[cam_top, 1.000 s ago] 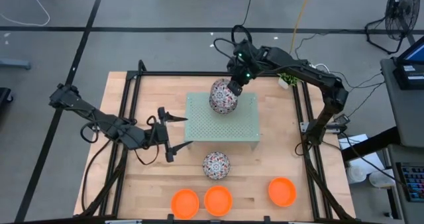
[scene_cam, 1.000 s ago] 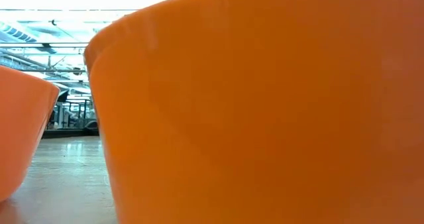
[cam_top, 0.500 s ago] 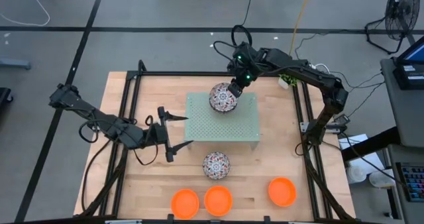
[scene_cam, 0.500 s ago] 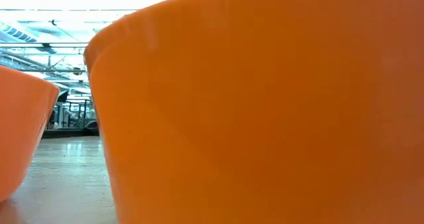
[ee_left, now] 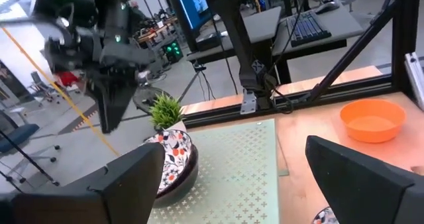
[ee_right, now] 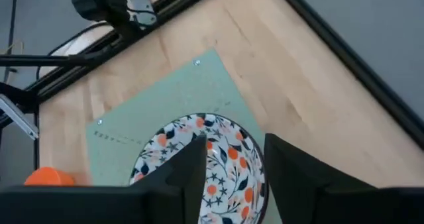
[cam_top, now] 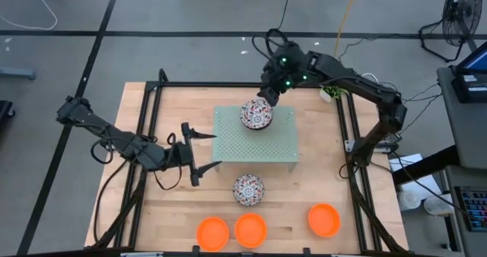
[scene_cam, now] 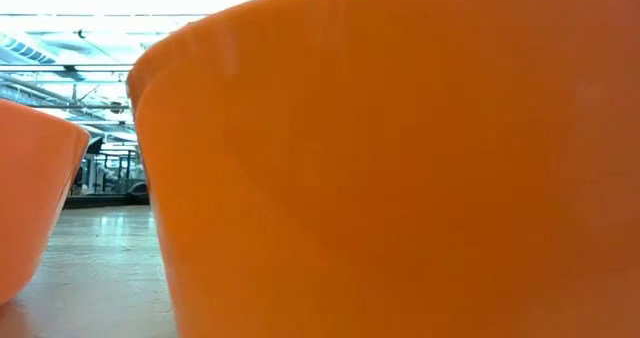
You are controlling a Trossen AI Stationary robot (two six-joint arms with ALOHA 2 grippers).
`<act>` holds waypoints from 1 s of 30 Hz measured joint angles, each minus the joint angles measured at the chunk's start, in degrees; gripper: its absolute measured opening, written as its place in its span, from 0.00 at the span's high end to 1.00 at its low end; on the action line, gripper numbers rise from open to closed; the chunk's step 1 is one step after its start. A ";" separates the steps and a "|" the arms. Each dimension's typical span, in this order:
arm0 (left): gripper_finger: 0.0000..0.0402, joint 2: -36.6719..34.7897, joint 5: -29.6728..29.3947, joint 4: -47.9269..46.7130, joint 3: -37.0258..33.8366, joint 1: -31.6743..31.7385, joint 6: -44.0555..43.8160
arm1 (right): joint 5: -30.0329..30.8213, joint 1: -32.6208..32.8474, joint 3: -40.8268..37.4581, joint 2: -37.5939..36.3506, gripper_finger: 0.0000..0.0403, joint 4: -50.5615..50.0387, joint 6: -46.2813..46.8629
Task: Pick & Place Mini bowls
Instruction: Stack the white patterned bowl on top of the white patterned bowls on the shelf
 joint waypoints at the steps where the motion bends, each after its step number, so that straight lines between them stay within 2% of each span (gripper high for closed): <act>1: 0.08 0.08 0.53 -0.09 0.00 0.06 -0.73 | -0.41 0.44 -0.02 -0.59 0.64 0.40 -0.69; 3: 0.07 0.38 3.80 -0.96 0.00 0.11 -1.74 | -4.07 1.51 -0.27 -2.67 0.64 0.28 -4.09; 8: 0.06 3.41 20.69 -2.63 0.00 0.91 0.49 | -15.81 7.30 -8.80 -11.78 0.67 4.71 -10.99; 12: 0.07 7.95 32.99 -1.70 0.02 1.22 2.84 | -18.28 14.54 -21.62 -21.30 0.68 19.04 -11.65; 14: 0.08 10.71 35.38 0.40 0.00 1.22 3.43 | -19.50 18.18 -28.58 -26.24 0.68 27.75 -11.56; 16: 0.09 13.24 34.95 4.31 0.00 1.22 3.30 | -19.37 21.85 -35.51 -30.70 0.68 35.75 -11.02; 19: 0.09 15.71 31.12 9.74 0.00 1.15 2.14 | -18.86 27.52 -46.17 -35.57 0.68 46.85 -10.99; 22: 0.08 15.87 26.79 15.55 0.00 0.99 -0.64 | -14.22 33.94 -55.25 -37.92 0.68 54.02 -11.90; 25: 0.08 14.03 21.23 16.51 0.00 0.33 -4.11 | -6.37 40.12 -60.39 -37.09 0.67 54.28 -14.62; 30: 0.10 8.85 8.36 15.76 0.04 -1.34 -11.14 | 6.17 48.84 -61.06 -29.72 0.61 50.31 -22.41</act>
